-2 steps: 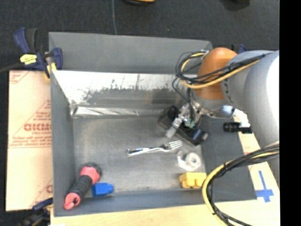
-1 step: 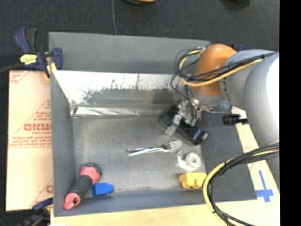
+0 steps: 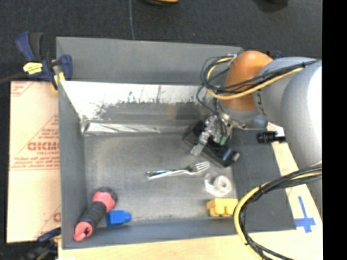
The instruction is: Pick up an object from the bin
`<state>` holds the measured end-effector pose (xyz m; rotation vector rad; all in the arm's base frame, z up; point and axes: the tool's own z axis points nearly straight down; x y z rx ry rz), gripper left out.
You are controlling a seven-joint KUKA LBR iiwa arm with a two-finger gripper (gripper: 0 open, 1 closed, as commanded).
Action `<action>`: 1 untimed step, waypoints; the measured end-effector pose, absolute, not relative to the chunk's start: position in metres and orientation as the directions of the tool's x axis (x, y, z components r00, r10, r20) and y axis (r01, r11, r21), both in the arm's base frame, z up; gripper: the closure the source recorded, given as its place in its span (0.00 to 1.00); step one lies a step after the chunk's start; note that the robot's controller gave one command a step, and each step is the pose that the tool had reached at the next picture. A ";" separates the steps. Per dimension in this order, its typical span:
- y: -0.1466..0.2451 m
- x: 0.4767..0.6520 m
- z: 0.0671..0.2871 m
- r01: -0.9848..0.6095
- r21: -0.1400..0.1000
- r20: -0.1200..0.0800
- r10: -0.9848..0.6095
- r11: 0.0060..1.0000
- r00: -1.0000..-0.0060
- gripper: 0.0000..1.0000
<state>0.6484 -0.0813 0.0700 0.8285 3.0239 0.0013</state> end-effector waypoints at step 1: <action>-0.081 0.648 0.072 0.508 0.002 -0.005 0.508 0.861 -0.861 1.00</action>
Offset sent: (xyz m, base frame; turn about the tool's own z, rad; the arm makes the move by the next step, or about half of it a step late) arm -0.0007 -0.0001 0.0533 -0.0013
